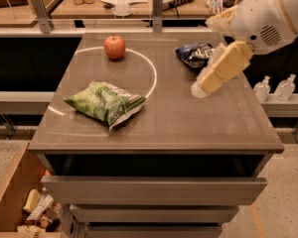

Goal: Move apple near green jalapeno chip bag

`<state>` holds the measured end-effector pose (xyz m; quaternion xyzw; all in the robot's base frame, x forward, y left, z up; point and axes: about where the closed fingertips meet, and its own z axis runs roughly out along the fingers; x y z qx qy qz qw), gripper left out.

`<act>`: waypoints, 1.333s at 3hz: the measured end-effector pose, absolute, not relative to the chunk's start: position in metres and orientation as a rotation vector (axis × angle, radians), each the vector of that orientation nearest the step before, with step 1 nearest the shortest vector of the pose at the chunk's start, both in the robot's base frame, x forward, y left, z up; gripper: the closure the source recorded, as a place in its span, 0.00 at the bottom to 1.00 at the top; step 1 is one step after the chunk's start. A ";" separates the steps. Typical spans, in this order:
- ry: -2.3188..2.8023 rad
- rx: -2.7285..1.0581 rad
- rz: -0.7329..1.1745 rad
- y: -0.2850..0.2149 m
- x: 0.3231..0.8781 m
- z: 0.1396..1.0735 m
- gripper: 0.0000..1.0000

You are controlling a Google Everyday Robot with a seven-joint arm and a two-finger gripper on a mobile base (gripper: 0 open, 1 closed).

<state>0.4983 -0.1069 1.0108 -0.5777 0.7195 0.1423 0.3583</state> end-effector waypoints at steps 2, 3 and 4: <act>1.830 -1.238 0.403 -0.065 0.531 1.022 0.00; 1.822 -1.251 0.399 -0.064 0.530 1.023 0.00; 1.812 -1.190 0.391 -0.067 0.545 1.013 0.00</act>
Offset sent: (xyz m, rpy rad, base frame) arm 0.0149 0.0377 0.0050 0.1130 -0.0290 -0.0480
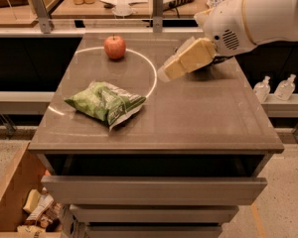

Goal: Move apple near green jalapeno chip bag

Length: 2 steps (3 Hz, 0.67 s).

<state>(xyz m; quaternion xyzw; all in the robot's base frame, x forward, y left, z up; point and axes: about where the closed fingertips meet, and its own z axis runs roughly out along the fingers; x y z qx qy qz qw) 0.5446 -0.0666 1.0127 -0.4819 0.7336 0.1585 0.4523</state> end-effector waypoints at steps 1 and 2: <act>1.785 -1.098 0.405 -0.069 0.588 0.992 0.00; 1.752 -1.069 0.469 -0.057 0.637 0.966 0.00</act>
Offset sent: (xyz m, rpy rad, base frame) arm 0.1565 0.0202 -0.0779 0.2175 -0.0207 -0.0130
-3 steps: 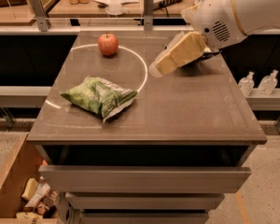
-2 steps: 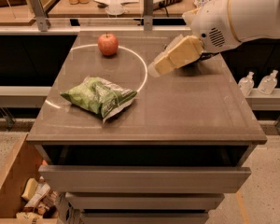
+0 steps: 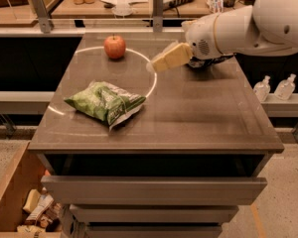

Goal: Move apple near green jalapeno chip bag

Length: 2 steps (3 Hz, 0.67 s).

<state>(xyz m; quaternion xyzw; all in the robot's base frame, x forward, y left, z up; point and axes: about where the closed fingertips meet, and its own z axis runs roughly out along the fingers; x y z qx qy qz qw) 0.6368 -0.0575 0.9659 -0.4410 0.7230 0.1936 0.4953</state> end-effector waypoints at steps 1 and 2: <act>1.739 -1.085 0.511 -0.036 0.677 0.942 0.00; 1.726 -1.111 0.538 -0.005 0.709 0.926 0.00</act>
Offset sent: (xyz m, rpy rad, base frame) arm 0.1147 0.0939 -0.0578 0.0271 0.0185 0.1058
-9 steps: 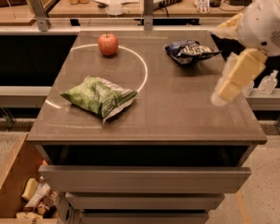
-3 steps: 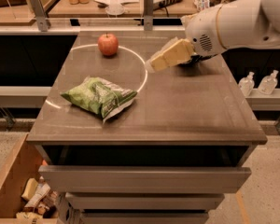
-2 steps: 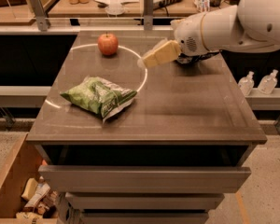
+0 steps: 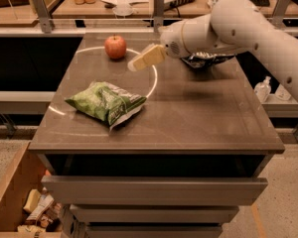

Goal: Move apple near green jalapeno chip bag

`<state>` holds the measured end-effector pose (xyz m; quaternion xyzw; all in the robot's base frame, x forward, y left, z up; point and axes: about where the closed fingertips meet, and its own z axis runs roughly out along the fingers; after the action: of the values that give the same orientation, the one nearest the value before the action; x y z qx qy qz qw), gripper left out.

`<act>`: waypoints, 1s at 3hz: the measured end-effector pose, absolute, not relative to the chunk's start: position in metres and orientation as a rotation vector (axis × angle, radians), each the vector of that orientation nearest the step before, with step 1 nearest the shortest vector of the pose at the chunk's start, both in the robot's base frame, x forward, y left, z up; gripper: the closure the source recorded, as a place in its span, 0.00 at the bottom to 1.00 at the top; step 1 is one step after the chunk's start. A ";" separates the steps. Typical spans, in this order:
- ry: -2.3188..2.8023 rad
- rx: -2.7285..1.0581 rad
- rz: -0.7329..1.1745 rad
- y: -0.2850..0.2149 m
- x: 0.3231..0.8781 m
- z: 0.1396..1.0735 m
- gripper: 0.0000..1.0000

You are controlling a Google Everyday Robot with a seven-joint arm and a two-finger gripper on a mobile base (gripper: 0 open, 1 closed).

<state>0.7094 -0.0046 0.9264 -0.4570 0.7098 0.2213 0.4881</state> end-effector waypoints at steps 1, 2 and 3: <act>1.735 -1.118 0.525 0.021 0.739 0.908 0.00; 1.747 -1.126 0.502 0.038 0.770 0.889 0.00; 1.756 -1.113 0.515 0.057 0.795 0.877 0.00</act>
Offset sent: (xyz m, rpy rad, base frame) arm 0.0986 0.0572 -0.0558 -0.0613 -0.0077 -0.0290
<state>0.7950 0.0569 0.8770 -0.4561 0.7194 0.2110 0.4795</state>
